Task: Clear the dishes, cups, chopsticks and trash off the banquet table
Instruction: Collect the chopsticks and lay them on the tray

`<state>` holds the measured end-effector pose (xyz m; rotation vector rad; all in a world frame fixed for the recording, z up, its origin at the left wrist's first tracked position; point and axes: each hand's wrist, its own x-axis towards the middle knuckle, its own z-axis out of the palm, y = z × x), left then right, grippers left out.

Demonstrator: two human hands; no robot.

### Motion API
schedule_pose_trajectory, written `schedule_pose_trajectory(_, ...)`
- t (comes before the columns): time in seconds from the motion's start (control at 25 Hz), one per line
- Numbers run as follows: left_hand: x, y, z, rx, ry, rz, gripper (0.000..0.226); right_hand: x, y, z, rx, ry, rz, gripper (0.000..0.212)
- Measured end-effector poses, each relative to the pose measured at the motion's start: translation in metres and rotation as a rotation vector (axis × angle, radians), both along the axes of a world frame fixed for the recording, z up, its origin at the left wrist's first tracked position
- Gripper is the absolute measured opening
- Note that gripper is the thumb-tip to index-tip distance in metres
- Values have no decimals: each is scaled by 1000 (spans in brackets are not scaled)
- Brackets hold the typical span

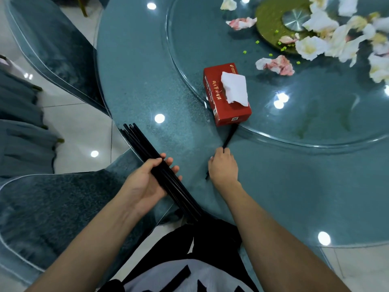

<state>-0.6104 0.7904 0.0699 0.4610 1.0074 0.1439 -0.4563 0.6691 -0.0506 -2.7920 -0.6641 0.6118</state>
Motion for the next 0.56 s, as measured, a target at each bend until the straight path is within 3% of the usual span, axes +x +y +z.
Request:
schedule_pose_trajectory(0.2,7,-5,-5,3,-21,-65,14,-11,-39,0,-58,9,-128,21)
schedule_pose_trajectory(0.56,14,-14,-13,-14,-46,-175,15,-27,-80,3,130,209,-569,27)
